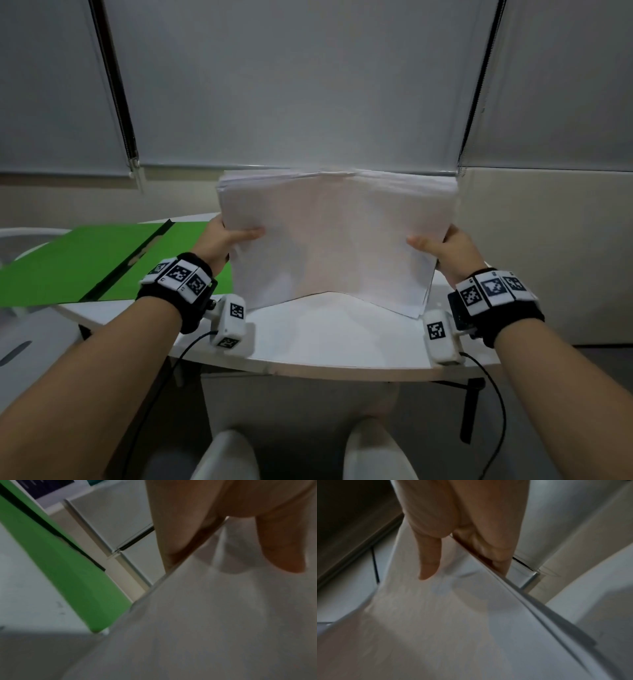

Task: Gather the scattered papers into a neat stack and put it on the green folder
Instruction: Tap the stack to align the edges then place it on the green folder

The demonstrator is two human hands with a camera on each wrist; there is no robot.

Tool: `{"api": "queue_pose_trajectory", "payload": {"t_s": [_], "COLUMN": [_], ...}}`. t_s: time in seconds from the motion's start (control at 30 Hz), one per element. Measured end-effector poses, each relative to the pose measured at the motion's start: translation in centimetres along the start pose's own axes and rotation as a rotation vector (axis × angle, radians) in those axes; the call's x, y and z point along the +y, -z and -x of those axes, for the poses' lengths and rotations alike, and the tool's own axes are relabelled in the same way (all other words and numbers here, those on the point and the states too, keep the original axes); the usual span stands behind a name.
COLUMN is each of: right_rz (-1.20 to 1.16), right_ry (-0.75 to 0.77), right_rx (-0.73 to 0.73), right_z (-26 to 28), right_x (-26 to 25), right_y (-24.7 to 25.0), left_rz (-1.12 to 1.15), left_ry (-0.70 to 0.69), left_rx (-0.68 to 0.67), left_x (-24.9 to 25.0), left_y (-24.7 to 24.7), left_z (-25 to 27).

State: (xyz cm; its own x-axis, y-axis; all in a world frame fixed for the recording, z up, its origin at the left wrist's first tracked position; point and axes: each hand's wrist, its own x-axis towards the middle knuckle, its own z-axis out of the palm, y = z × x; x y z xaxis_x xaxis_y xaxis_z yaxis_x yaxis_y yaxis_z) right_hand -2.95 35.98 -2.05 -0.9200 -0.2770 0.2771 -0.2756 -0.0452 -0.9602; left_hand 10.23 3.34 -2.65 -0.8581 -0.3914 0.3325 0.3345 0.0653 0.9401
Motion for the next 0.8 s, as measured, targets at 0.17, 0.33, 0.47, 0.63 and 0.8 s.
{"api": "queue_pose_trajectory", "payload": {"t_s": [0.17, 0.33, 0.47, 0.63, 0.8], "right_rz": [0.005, -0.037, -0.014, -0.001, 0.063], "right_ry": [0.042, 0.125, 0.086, 0.216, 0.422], "right_rx": [0.094, 0.135, 0.121, 0.192, 0.065], "right_z": [-0.7, -1.3, -1.0, -0.8, -0.1], "right_x": [-0.7, -1.8, -1.0, -2.6, -6.9], "right_y": [-0.8, -1.1, -0.8, -1.5, -3.7], "left_rz": [0.011, 0.011, -0.192, -0.572, -1.096], "left_ry": [-0.004, -0.089, 0.024, -0.347, -0.693], "left_rx": [0.074, 0.15, 0.108, 0.517, 0.167], "left_x": [0.3, 1.0, 0.0, 3.2, 11.0], "left_y": [-0.4, -1.1, -0.9, -1.7, -5.5], "left_z": [-0.3, -0.7, -0.5, -0.6, -1.5]}}
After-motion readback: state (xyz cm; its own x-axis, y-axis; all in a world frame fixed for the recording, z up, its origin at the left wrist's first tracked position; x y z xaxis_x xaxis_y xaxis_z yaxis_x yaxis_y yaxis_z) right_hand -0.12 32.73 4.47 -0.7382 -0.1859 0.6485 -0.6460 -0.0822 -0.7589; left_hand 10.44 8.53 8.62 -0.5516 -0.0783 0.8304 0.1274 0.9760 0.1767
